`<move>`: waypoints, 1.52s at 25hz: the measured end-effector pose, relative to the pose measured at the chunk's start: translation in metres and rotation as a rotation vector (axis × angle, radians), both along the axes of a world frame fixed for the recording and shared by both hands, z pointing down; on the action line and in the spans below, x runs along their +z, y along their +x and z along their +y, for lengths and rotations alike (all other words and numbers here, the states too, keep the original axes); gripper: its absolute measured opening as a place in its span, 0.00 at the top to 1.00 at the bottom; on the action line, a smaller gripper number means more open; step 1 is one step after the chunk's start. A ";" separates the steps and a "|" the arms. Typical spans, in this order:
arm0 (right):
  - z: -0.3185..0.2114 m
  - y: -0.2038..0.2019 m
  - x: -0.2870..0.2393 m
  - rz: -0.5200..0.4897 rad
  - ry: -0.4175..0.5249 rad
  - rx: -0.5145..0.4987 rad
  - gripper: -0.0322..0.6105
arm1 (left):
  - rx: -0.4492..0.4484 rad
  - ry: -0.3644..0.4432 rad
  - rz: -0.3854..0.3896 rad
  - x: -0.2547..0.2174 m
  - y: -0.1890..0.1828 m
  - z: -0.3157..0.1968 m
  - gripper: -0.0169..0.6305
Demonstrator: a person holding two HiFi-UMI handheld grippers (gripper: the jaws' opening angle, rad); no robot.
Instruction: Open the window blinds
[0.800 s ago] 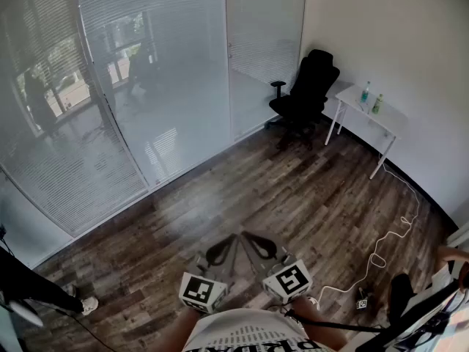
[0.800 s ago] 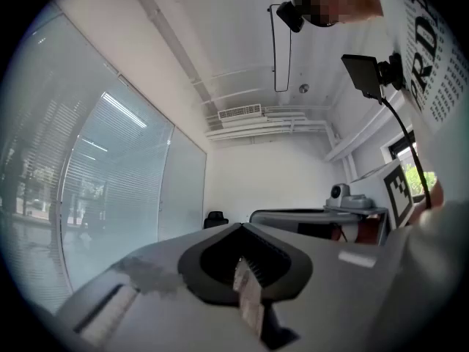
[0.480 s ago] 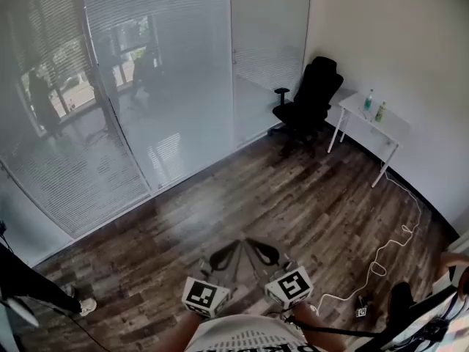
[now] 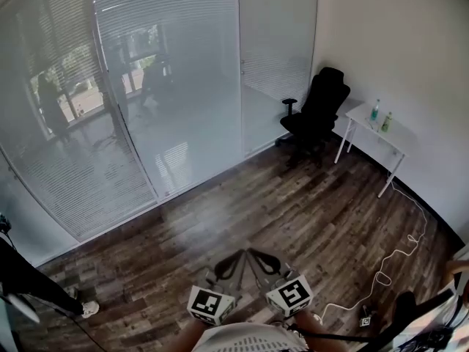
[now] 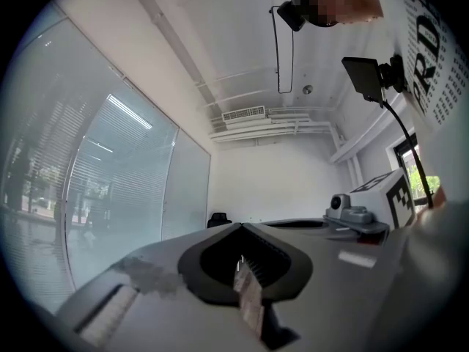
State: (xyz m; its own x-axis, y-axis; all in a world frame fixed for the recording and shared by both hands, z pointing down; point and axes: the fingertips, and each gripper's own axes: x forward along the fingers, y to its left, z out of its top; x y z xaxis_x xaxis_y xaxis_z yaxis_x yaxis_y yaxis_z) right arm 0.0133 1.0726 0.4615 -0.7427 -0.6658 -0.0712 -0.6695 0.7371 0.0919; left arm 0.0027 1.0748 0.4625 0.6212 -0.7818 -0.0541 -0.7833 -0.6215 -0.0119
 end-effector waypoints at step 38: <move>-0.198 -0.047 0.010 0.004 -0.071 0.049 0.94 | 0.028 -0.065 0.046 0.009 -0.048 -0.195 0.96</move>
